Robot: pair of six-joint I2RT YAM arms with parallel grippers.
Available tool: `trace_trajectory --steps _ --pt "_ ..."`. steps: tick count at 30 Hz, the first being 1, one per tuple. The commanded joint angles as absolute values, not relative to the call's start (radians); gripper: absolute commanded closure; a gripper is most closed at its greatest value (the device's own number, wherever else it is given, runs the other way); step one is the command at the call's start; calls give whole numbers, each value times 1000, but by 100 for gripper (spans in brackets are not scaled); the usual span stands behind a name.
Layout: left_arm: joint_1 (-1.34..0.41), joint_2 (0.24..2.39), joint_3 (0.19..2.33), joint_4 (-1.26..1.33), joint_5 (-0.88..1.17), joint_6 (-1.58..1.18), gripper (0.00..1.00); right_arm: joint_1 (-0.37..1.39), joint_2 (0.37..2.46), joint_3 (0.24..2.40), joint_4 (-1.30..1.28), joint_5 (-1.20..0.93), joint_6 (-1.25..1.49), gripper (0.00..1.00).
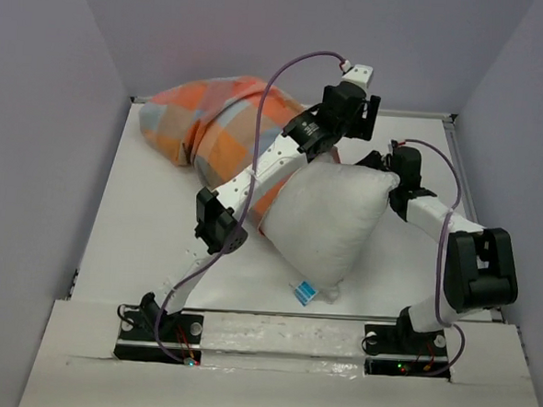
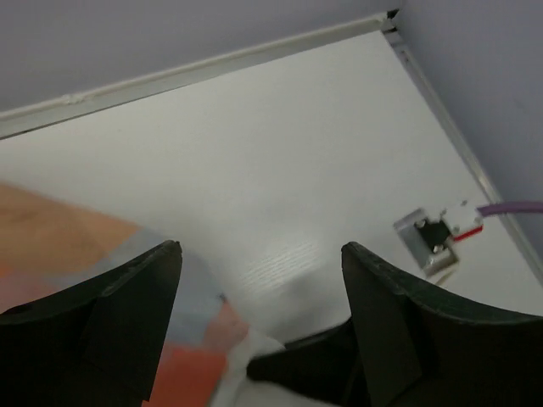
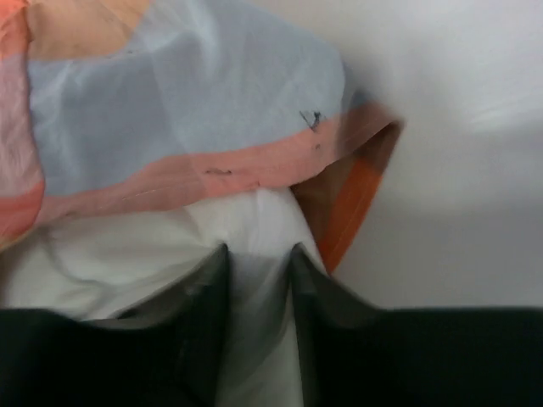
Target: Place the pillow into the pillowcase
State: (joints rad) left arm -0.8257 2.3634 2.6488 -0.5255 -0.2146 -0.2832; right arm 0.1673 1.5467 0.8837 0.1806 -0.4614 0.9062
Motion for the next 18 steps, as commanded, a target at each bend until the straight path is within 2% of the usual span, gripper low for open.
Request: trace_trajectory --steps 1,3,5,6,7,8,11,15,18 --pt "-957 2176 2757 -713 -491 -135 12 115 1497 971 172 -321 808 44" --pt "-971 2168 2737 -779 -553 -182 12 115 1485 1034 51 -272 728 25" --pt "-994 2210 2788 -903 -632 -192 11 115 1438 1083 2 -233 642 18" --pt "-1024 2248 2942 -954 -722 -187 11 115 1412 1089 -59 -175 617 15" --pt "-1035 2287 2985 -992 -774 -180 12 115 1352 1085 -70 -149 595 14" --pt "-1043 2252 2933 -976 -811 -181 12 115 1321 1080 -87 -129 565 13" --pt "-1039 2188 2988 -930 -764 -143 15 115 1200 1059 -109 -121 531 14" --pt "-1080 2037 2987 -884 -739 -89 16 133 1082 996 -103 -268 515 24" --pt "-1146 1896 2916 -874 -845 -61 16 208 1040 941 -101 -324 502 31"
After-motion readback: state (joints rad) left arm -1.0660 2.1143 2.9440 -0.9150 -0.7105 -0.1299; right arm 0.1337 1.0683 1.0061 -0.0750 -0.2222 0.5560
